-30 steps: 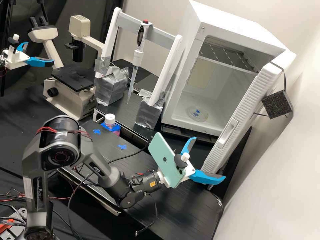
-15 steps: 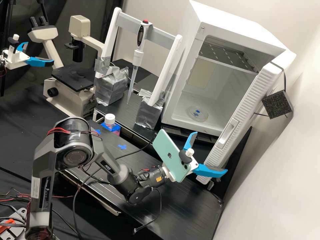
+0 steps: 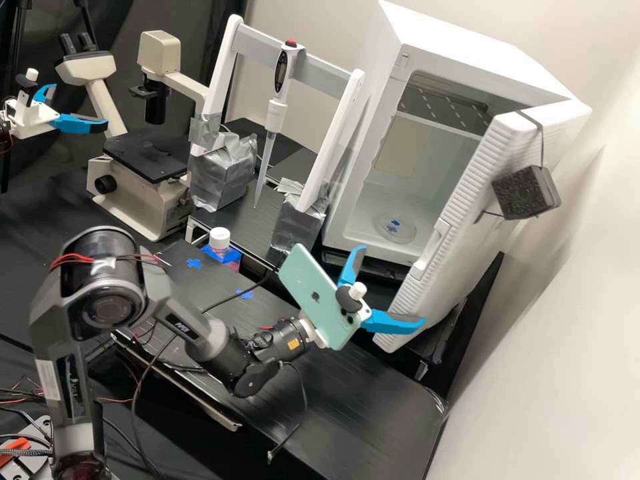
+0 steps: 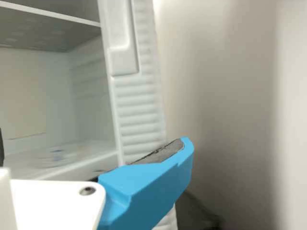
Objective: Close the door
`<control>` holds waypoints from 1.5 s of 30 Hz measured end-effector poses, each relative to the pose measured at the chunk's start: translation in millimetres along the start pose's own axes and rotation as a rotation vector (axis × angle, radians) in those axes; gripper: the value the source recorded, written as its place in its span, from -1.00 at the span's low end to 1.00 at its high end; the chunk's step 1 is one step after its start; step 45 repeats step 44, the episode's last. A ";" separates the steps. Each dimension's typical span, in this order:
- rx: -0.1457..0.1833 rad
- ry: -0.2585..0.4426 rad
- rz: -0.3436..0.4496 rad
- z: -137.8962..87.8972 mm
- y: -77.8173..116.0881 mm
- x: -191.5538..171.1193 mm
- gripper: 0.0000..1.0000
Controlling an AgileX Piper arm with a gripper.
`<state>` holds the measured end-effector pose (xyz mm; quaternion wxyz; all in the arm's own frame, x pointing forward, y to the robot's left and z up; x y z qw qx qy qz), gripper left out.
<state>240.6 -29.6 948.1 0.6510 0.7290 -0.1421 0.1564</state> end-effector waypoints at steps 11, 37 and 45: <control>-0.001 0.184 -0.126 -47.7 -34.1 -20.0 1.00; 0.029 0.285 -0.217 -80.2 -68.3 -54.7 1.00; 0.064 0.285 -0.244 -80.9 -72.8 -59.7 1.00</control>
